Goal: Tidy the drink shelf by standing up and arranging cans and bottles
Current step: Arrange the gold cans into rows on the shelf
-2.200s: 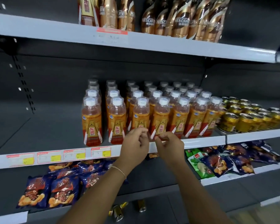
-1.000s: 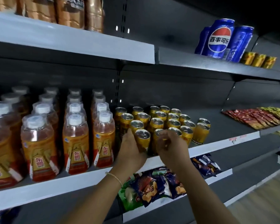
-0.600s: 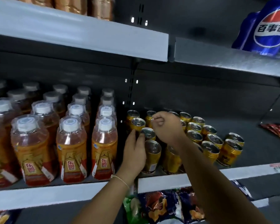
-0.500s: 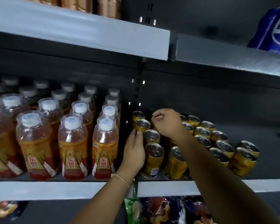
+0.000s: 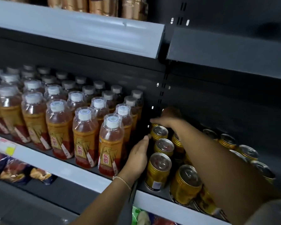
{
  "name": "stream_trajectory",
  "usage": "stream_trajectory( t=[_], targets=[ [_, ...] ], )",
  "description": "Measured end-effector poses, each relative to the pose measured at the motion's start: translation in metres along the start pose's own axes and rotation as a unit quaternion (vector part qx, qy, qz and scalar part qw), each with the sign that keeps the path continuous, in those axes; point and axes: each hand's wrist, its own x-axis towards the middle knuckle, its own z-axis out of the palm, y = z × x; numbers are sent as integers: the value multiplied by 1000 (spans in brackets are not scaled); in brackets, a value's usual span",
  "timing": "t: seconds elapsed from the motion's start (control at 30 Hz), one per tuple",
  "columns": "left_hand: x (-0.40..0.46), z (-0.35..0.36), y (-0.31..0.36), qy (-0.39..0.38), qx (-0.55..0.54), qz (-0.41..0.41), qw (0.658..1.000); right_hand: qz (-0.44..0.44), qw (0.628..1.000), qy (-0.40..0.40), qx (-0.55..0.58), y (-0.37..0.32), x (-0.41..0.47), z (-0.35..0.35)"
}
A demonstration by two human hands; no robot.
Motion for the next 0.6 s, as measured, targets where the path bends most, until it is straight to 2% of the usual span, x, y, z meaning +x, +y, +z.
stream_trajectory(
  t=[0.3,0.6],
  targets=[
    [-10,-1,-8,-46,53,30,997,-9,999,-46,24,5,5,-2],
    [-4,-4,-17,-67,47,36,996,30,999,-11,40,8,-8,-2]
  ],
)
